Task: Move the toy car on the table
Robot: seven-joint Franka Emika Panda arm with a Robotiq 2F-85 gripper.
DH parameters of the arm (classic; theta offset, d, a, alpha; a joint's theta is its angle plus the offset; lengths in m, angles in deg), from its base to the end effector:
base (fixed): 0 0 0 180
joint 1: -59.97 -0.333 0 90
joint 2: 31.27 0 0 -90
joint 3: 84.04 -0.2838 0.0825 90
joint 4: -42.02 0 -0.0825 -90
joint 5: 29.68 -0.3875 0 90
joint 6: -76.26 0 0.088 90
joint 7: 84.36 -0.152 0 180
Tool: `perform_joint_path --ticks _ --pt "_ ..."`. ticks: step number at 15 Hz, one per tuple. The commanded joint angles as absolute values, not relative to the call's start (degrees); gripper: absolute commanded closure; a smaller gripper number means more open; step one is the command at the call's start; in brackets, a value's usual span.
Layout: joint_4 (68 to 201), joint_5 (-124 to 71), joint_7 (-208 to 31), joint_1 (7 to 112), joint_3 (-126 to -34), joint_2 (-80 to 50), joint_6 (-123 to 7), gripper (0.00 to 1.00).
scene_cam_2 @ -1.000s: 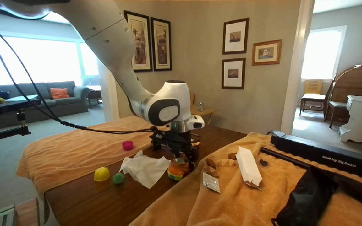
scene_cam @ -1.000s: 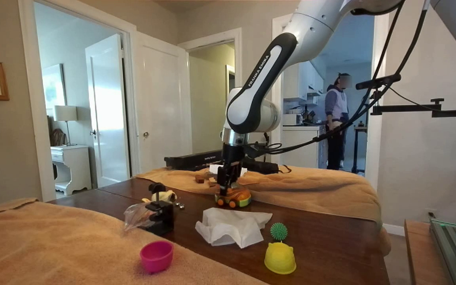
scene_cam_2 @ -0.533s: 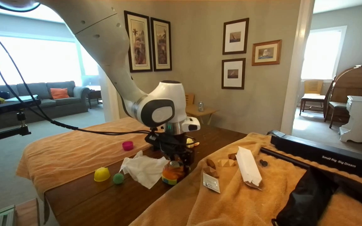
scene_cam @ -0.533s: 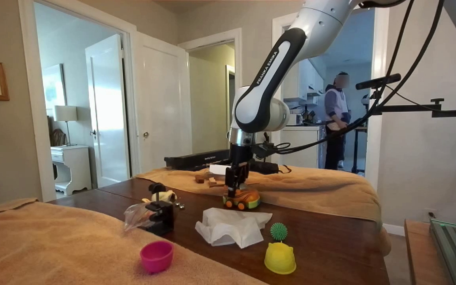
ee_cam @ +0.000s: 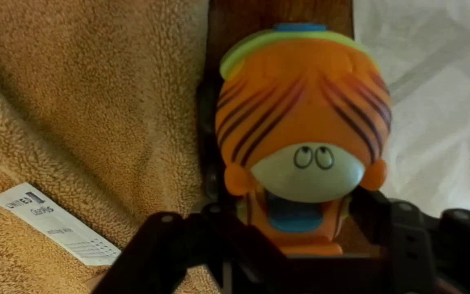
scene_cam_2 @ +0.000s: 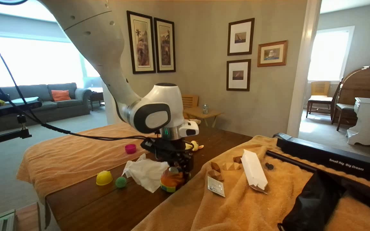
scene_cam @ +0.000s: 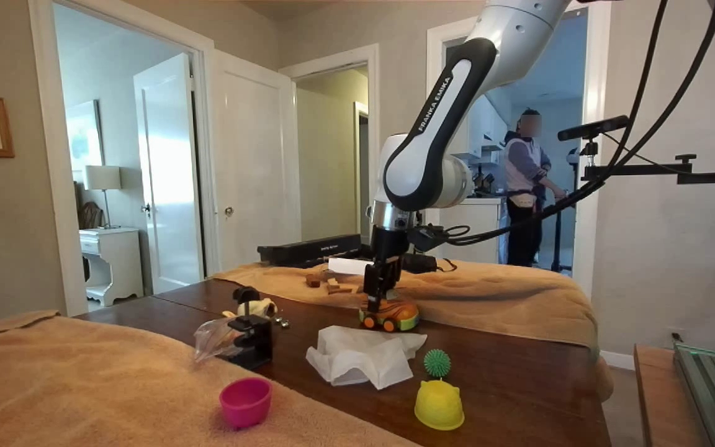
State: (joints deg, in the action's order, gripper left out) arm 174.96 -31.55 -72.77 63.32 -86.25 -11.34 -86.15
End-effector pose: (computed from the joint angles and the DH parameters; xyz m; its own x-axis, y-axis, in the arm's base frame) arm 0.5363 -0.0105 0.1292 0.9749 0.1465 0.1676 0.1477 -0.9890 0.0058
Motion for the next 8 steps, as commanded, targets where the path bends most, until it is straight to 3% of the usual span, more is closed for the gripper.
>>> perform_joint_path --ticks 1,8 --pt "180.0 -30.9 -75.7 61.6 -86.6 -10.9 -89.1 0.55" --pt "183.7 -31.5 -75.3 61.7 -87.4 -13.3 -90.0 0.55"
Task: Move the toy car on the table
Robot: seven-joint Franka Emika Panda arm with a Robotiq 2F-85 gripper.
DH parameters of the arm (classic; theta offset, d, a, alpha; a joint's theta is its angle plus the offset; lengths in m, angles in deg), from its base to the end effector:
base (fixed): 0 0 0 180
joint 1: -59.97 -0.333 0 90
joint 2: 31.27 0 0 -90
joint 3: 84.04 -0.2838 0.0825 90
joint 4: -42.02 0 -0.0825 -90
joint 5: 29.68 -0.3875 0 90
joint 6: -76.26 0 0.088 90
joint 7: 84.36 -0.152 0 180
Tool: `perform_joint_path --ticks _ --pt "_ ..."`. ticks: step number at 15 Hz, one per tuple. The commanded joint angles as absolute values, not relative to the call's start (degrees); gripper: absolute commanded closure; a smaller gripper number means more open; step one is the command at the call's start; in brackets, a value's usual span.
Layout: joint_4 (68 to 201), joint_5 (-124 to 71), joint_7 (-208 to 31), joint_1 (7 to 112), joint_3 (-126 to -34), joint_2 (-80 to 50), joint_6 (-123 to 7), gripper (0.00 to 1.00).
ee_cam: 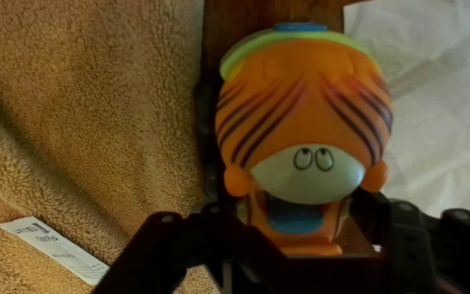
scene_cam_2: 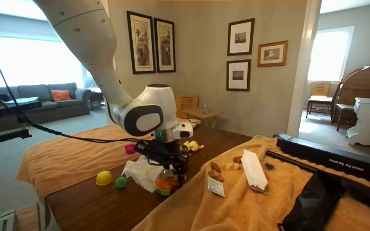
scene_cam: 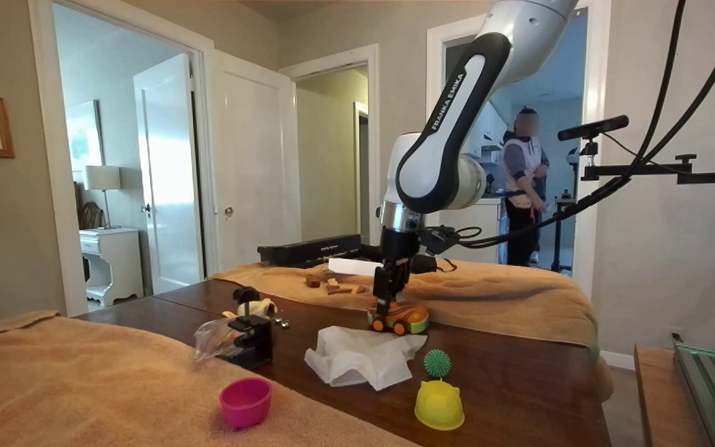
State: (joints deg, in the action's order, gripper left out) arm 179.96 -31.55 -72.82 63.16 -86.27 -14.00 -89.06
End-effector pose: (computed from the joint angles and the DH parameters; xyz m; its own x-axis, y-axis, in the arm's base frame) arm 0.5137 -0.0087 0.1282 0.9729 0.1490 0.1767 0.1495 -0.9887 0.0103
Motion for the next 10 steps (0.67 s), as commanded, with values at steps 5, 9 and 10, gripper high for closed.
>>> perform_joint_path --ticks 5,9,10 --pt "185.4 -31.3 -75.5 61.5 -87.3 -14.4 -90.1 0.55" --pt "186.6 -31.6 -75.5 61.1 -87.6 -15.2 -89.9 0.55" --pt "186.9 -31.8 -75.5 61.1 -87.8 -15.4 -89.8 0.55"
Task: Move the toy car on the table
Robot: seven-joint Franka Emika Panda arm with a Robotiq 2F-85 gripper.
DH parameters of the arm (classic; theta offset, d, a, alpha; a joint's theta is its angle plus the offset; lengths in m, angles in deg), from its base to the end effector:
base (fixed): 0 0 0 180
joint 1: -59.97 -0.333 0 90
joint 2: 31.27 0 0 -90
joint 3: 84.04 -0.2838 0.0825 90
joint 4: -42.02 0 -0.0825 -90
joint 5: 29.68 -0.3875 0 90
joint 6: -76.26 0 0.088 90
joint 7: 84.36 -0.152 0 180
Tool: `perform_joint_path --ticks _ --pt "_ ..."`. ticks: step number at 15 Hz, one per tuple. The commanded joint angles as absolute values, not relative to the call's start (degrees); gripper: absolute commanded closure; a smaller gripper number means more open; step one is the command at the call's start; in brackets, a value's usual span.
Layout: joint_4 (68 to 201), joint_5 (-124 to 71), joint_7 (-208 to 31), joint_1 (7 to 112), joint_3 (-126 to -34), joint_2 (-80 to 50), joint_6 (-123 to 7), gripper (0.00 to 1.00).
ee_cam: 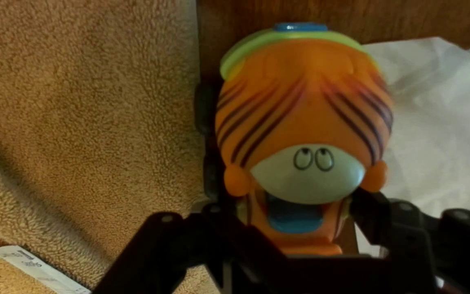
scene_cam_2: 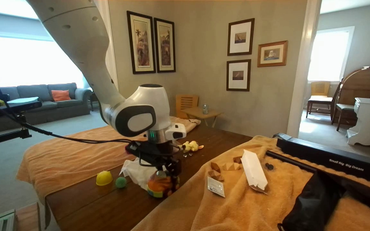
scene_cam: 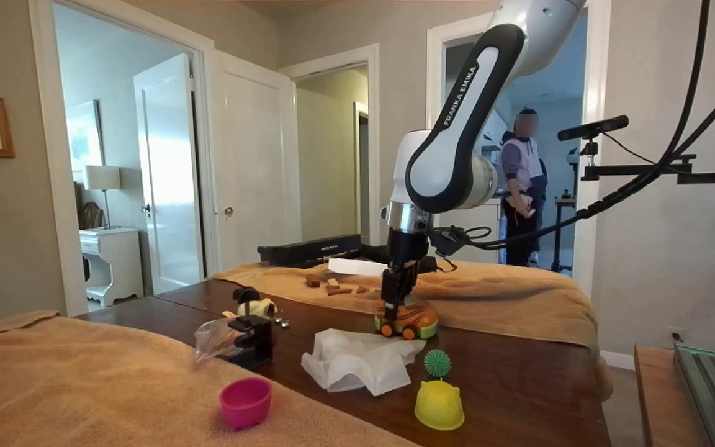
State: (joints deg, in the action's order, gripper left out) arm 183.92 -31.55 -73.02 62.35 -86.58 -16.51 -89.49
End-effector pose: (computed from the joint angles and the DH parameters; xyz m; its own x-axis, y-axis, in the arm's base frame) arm 0.4923 0.0014 0.1272 0.9733 0.1650 0.1593 0.1660 -0.9861 0.0073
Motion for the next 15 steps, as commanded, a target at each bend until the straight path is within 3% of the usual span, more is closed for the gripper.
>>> perform_joint_path --ticks 1,15 --pt "187.2 -31.8 -75.7 61.0 -87.9 -15.7 -89.6 0.55" --pt "187.9 -31.8 -76.6 60.7 -87.7 -16.2 -89.7 0.55"
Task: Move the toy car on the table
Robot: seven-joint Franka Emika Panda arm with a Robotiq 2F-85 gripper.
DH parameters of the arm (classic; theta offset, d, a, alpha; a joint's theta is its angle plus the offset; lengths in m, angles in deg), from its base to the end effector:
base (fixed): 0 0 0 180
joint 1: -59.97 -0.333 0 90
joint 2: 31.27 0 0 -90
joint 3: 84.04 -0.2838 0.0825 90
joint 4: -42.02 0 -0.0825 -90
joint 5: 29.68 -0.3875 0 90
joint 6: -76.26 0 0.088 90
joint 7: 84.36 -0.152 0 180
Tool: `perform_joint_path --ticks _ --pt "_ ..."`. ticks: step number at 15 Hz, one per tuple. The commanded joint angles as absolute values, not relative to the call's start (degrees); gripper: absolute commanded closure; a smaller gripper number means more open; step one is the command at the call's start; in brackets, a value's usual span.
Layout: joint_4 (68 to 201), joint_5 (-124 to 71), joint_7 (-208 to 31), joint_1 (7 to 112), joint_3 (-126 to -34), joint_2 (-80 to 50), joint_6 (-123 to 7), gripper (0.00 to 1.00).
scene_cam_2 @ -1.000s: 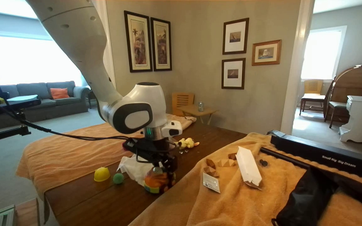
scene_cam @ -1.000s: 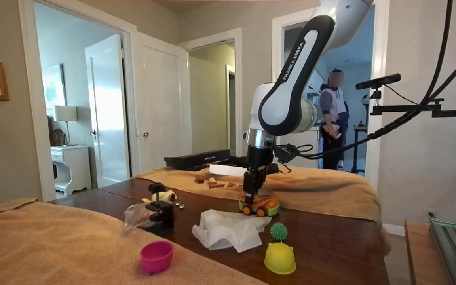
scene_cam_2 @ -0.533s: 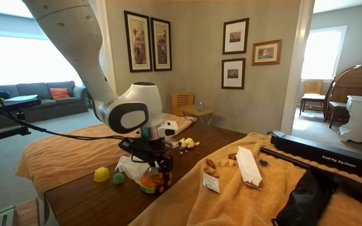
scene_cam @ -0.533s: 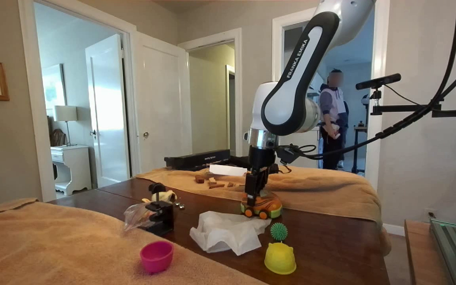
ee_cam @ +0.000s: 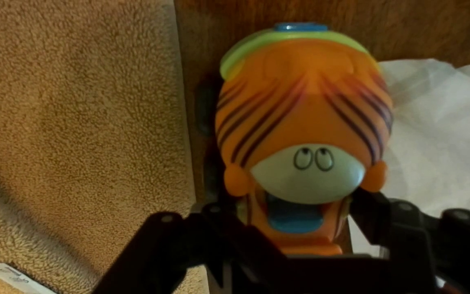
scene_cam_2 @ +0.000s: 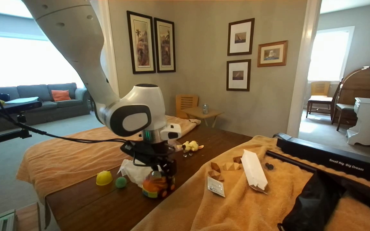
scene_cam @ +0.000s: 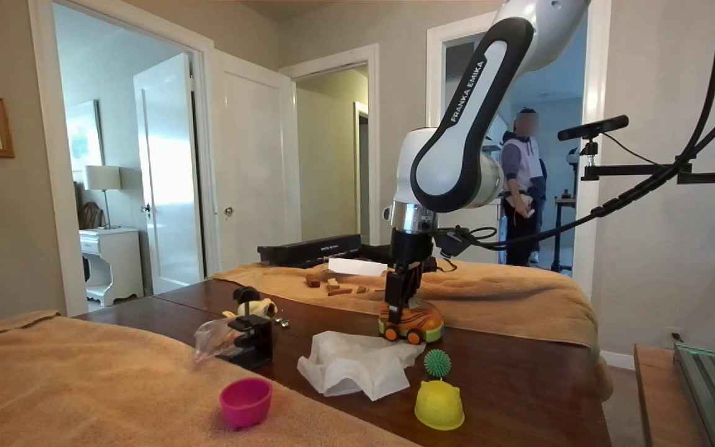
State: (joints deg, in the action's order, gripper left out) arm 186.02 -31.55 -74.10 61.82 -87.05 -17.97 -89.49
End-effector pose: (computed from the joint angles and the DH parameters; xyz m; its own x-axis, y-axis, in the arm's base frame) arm 0.4805 0.0100 0.1273 0.9753 0.1635 0.1487 0.1651 -0.9863 0.0018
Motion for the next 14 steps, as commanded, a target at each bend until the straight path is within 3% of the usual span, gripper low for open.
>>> perform_joint_path --ticks 1,14 --pt "187.5 -31.8 -76.7 60.7 -87.6 -16.0 -89.8 0.55" --pt "182.3 -30.2 -76.7 61.8 -85.6 -13.5 -89.4 0.55"
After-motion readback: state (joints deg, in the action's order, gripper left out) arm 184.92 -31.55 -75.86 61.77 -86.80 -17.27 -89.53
